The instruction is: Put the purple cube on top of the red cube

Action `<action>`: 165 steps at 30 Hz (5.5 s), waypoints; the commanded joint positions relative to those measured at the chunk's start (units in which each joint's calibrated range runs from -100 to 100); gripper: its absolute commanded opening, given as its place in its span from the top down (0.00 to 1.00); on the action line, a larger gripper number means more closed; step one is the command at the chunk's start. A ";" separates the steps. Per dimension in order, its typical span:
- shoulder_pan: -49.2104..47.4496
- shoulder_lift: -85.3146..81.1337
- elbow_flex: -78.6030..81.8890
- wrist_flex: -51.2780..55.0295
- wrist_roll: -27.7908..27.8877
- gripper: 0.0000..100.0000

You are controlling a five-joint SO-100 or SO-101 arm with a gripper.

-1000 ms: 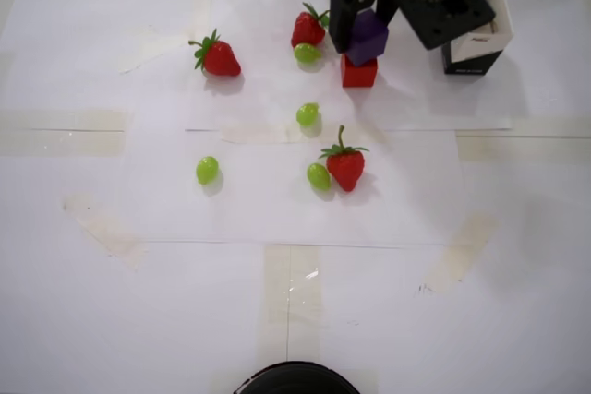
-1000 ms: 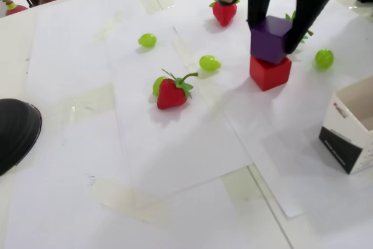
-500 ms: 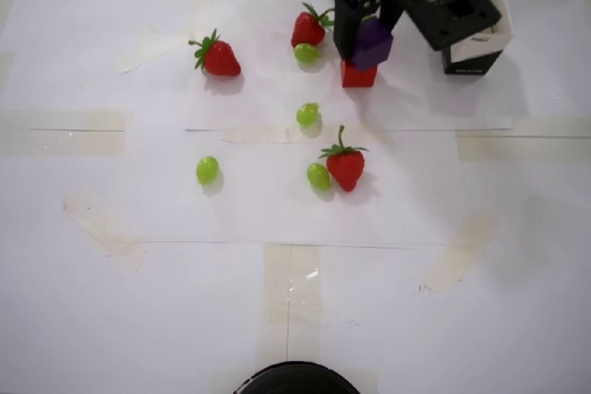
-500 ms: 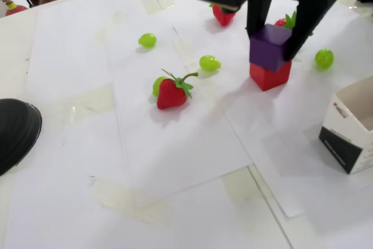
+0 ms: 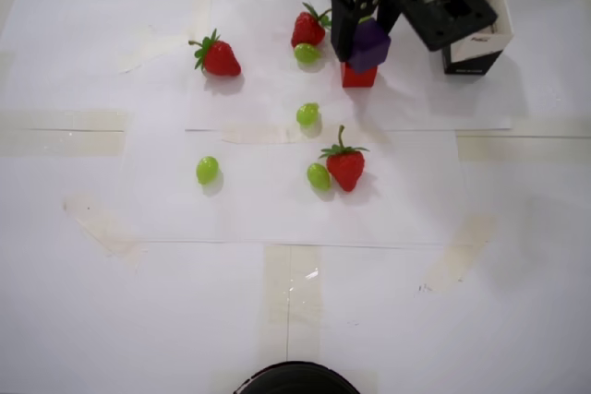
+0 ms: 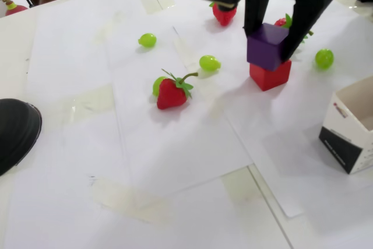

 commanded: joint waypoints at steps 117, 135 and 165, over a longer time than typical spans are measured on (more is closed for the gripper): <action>14.86 -95.18 68.49 -8.21 -2.34 1.00; 15.08 -95.18 67.76 -5.19 -2.78 1.00; 17.95 -94.75 55.31 9.68 2.69 1.00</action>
